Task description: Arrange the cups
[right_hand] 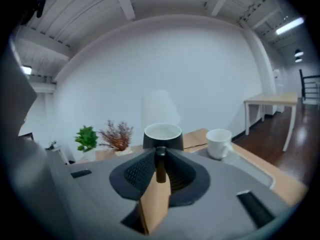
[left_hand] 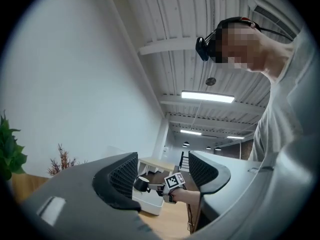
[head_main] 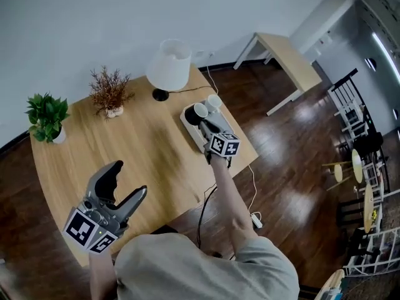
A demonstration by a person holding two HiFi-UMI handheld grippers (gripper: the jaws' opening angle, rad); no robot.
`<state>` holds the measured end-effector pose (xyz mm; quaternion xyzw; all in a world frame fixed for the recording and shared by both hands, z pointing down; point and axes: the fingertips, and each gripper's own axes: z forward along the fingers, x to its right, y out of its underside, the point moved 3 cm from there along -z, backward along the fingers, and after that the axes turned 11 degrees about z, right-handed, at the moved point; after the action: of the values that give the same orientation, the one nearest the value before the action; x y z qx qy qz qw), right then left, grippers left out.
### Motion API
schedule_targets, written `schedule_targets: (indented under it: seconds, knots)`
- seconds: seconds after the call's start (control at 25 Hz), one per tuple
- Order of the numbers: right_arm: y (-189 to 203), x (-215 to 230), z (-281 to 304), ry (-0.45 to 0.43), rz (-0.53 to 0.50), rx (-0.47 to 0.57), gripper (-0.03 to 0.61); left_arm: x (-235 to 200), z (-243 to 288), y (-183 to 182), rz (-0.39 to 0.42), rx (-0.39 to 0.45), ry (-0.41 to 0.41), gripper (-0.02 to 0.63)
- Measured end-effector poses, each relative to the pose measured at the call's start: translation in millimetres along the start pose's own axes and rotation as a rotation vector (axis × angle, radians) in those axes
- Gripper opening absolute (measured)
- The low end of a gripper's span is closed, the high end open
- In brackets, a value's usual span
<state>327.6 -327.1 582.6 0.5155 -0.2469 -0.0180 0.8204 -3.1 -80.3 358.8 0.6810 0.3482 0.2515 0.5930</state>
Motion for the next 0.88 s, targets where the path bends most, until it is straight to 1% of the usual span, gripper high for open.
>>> schedule_targets:
  seconds: [0.04,0.12,0.2,0.36,0.48,0.6,0.72,0.88]
  knots:
    - [-3.0,21.4,3.6,0.050,-0.020,-0.006,0.086,1.3,3.0,2.0,0.001,-0.006,0.001,0.311]
    - [-5.7,52.0,16.3,0.118,-0.058,-0.031,0.086,2.1,7.2,5.3,0.006,-0.017,-0.005,0.311]
    - [-4.8,69.7,32.5,0.153,-0.092,-0.066,0.086,2.2,9.7,6.7,0.013,-0.027,-0.017,0.311]
    - [3.1,85.3,61.1,0.195,-0.179,-0.142,0.086,0.7,13.2,6.5,0.026,-0.042,-0.046,0.311]
    - [18.7,95.1,74.7,0.213,-0.183,-0.176,0.086,-1.0,12.9,6.7,0.032,-0.045,-0.065,0.311]
    - [31.8,100.8,78.8,0.216,-0.161,-0.176,0.086,-2.2,11.4,5.9,0.037,-0.046,-0.081,0.311]
    - [35.8,100.8,79.5,0.213,-0.180,-0.179,0.084,-2.4,9.8,4.6,0.039,-0.045,-0.092,0.311]
    - [37.6,104.9,83.0,0.228,-0.206,-0.222,0.084,-0.9,6.2,4.8,0.036,-0.045,-0.093,0.311]
